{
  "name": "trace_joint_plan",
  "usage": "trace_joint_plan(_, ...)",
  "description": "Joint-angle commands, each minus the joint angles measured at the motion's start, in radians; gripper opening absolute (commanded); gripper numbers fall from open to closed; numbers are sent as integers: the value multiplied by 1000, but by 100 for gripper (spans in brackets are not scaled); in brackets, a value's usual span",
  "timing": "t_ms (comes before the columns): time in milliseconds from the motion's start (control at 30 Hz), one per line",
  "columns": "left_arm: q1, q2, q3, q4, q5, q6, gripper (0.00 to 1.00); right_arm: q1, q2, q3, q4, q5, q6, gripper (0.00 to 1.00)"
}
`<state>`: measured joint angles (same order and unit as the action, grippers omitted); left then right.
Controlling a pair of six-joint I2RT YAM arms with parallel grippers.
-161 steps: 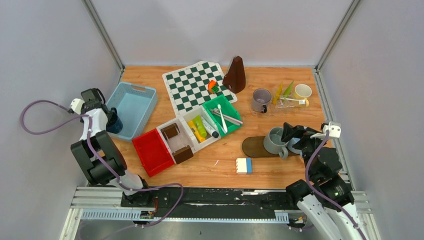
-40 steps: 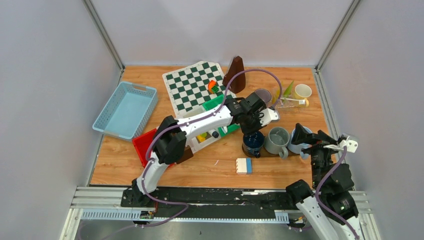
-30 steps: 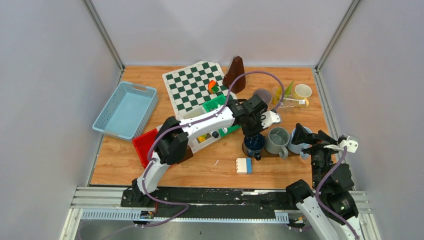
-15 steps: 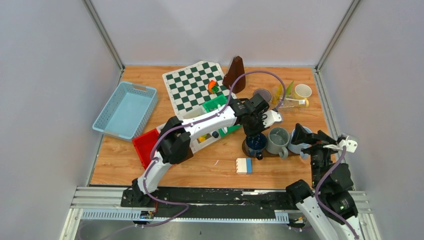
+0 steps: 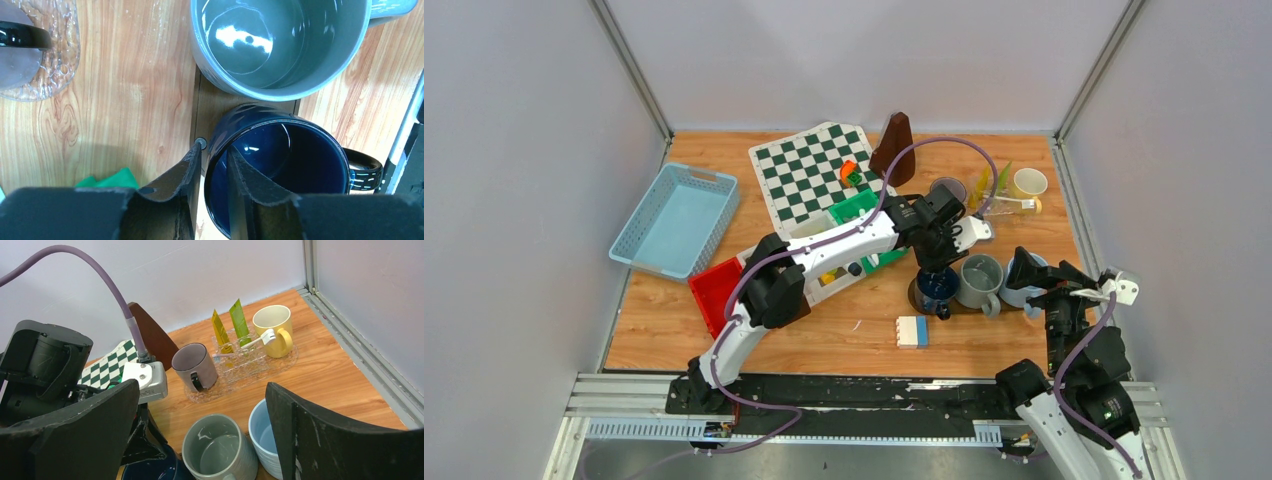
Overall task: Prepare toiletry sets of a toothbrush and toothpaste on the tray
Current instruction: Place the cup on the tray.
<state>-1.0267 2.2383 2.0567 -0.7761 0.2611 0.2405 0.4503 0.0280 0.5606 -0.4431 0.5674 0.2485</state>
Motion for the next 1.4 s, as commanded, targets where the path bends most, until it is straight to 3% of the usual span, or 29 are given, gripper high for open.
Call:
trace_joint_plan(0,-9,-6,38,22,19,-24,30,-1,-13,-2,38,1,-2,100)
trace_joint_plan(600,-7,-4,40,57,33,-75,22,-1,-16,-4,39,-2,-3,100)
trace_joint_plan(900,-7,-12,28,57,17,-36,30,0,-17,-4,37,-5,-3,100)
trace_joint_plan(1167,-8,-17,25,51,-12,20,20,-1,-16,-4,38,-6,-3,100)
trace_joint_plan(1367,-7,-21,19,46,-24,62,20,0,-16,-4,37,-9,-3,100)
